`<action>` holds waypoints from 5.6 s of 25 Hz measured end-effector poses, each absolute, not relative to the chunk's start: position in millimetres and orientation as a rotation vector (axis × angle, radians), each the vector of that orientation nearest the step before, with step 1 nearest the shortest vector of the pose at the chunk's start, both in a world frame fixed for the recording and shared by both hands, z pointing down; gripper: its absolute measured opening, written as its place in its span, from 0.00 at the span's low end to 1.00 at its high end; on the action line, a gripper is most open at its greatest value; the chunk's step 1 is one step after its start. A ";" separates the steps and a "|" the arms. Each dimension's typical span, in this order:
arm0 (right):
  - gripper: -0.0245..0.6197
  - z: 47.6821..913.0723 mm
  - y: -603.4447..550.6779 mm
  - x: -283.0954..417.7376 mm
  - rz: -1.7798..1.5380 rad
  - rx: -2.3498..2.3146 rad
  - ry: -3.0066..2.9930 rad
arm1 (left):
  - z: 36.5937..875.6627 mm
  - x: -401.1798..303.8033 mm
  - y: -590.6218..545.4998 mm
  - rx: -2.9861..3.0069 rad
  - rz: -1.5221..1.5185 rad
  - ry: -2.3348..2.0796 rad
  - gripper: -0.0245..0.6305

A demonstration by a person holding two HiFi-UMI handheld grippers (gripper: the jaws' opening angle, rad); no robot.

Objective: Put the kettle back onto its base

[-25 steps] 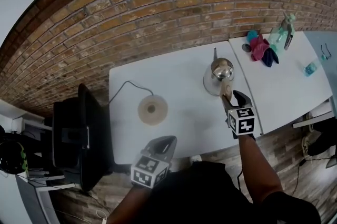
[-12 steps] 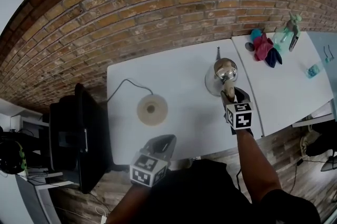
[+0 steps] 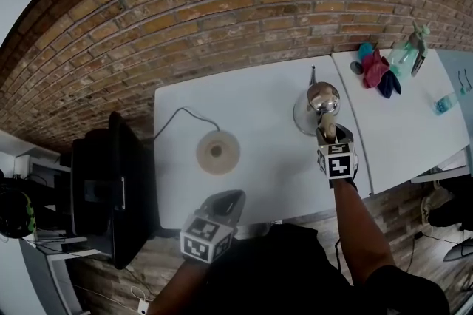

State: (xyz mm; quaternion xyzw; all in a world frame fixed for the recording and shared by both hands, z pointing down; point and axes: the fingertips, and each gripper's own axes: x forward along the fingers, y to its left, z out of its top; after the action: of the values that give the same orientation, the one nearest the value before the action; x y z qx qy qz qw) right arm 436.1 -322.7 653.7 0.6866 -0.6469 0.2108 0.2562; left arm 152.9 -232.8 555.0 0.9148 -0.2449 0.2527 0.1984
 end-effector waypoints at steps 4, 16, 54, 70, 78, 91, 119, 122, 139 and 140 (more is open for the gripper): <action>0.27 652.2 -322.5 444.8 0.642 1.912 -1.770 | 554.0 147.3 -233.3 2.553 0.694 -0.706 0.04; 0.23 589.7 -321.0 435.2 0.517 2.034 -1.920 | 547.0 136.8 -233.5 2.548 0.645 -0.737 0.04; 0.18 506.2 -342.8 279.8 0.378 1.777 -2.326 | 536.2 55.3 -223.3 2.462 0.520 -0.956 0.04; 0.18 498.5 -353.9 201.6 0.364 1.668 -2.418 | 533.0 -2.8 -217.2 2.401 0.484 -1.060 0.04; 0.18 500.8 -363.6 166.4 0.364 1.628 -2.452 | 536.6 -29.2 -217.3 2.377 0.466 -1.109 0.04; 0.18 514.3 -389.6 119.5 0.365 1.588 -2.509 | 548.0 -59.3 -209.9 2.318 0.472 -1.167 0.04; 0.18 537.4 -410.8 93.1 0.321 1.581 -2.491 | 540.7 -86.1 -204.4 2.279 0.456 -1.261 0.04; 0.19 538.7 -408.1 92.7 0.313 1.560 -2.479 | 541.0 -84.4 -204.5 2.283 0.446 -1.246 0.04; 0.21 554.2 -377.9 104.5 0.355 1.529 -2.366 | 540.2 -69.4 -201.0 2.340 0.458 -1.136 0.04; 0.21 555.7 -375.6 104.8 0.357 1.527 -2.360 | 539.9 -68.4 -200.9 2.346 0.461 -1.131 0.04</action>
State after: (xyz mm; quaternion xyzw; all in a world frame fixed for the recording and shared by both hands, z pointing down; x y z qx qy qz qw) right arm 104.8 -375.6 555.7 0.5326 -0.8230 0.1244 0.1536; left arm -68.4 -200.9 539.9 0.8598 -0.4144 0.1690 0.2458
